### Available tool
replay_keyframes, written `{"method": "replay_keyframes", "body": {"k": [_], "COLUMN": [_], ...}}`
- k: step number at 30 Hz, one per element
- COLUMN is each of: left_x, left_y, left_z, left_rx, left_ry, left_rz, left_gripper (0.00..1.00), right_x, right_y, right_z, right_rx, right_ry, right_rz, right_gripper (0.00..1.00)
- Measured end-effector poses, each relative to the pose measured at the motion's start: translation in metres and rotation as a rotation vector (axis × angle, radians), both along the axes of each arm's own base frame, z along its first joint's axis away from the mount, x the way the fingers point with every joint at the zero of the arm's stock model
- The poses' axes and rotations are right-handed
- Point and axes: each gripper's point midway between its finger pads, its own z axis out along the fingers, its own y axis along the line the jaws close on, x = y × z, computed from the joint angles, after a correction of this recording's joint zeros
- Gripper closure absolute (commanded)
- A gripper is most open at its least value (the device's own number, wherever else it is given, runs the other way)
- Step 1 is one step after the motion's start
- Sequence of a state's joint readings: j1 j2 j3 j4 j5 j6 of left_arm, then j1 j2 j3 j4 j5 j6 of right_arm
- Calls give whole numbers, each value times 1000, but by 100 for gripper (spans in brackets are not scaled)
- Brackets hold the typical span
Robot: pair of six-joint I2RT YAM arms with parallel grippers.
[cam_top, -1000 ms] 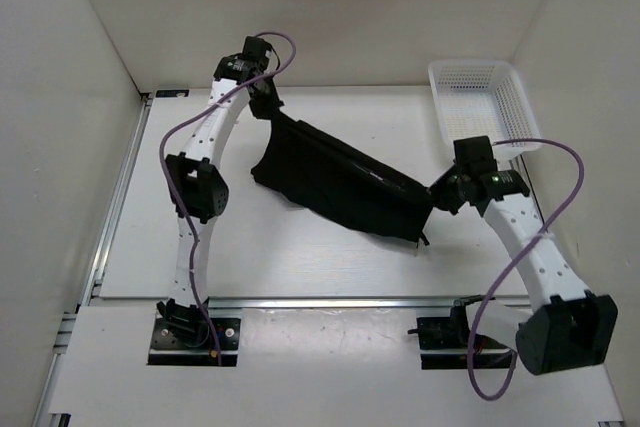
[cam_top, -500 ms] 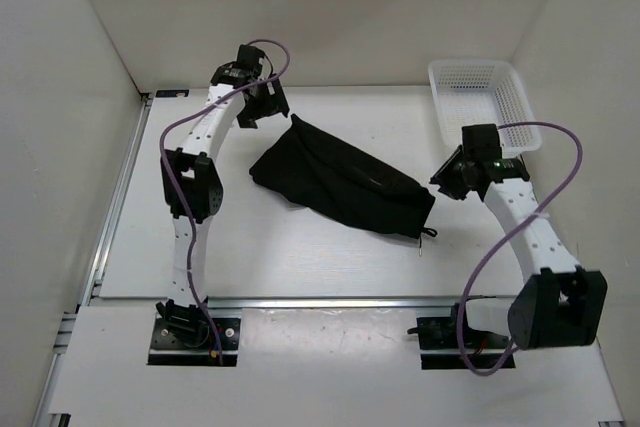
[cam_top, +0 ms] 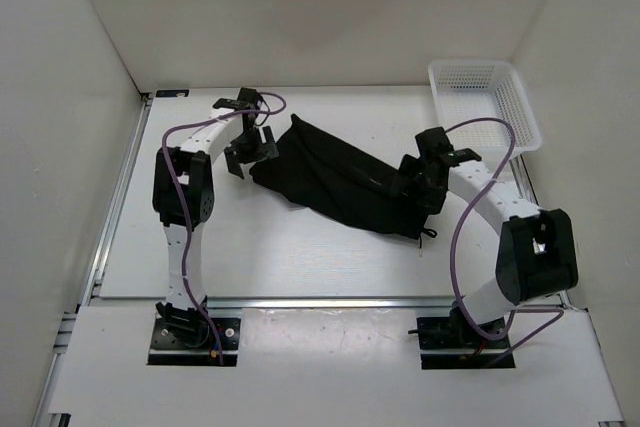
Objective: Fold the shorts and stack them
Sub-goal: Fold the shorts
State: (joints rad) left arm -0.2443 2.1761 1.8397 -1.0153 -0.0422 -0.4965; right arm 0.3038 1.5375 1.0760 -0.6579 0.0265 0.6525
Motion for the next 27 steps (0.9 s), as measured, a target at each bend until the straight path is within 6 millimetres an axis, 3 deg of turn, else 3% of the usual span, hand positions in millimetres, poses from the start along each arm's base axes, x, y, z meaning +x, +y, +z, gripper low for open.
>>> {"method": "replay_keyframes", "body": {"k": [4,7,10,14,15,16,17,19,22,25,26,27], "left_x": [-18,-25,-26,-23,-21,-19,-17,-15,-14,-14,-14,-14], "left_y": [14,19,19,13,11,9,7,4,2,2,2,2], "left_z": [-22,-32,-38,-39,-38,-39,-40,-40,-40,-40,-40,-40], "left_rx": [6,-17,-44,-65,-71,-78,-85,-101,-107,-108,-108,-108], "left_ry": [75,105,119,119,116,114,108,107,106,106,106,106], "left_rz": [26,41,55,68,70,76,71,71,75,80,83,85], "left_gripper": [0,0,2,43,69,80,90,90,90,90,90,90], "right_x": [-8,-26,-48,-74,-77,-79,-79,-75,-56,-38,-33,-30], "right_y": [-21,-43,-50,-34,-31,-28,-25,-22,-19,-18,-19,-19], "right_z": [7,7,-1,-24,-29,-32,-36,-39,-37,-38,-39,-39], "right_rx": [25,74,140,247,271,292,309,334,359,358,351,346], "right_ry": [-25,-26,-11,61,72,80,82,66,11,-42,-59,-74], "right_rz": [-96,-204,-272,-305,-314,-322,-330,-346,-366,-392,-405,-406], "right_gripper": [9,9,9,9,9,9,11,13,24,50,77,88]}}
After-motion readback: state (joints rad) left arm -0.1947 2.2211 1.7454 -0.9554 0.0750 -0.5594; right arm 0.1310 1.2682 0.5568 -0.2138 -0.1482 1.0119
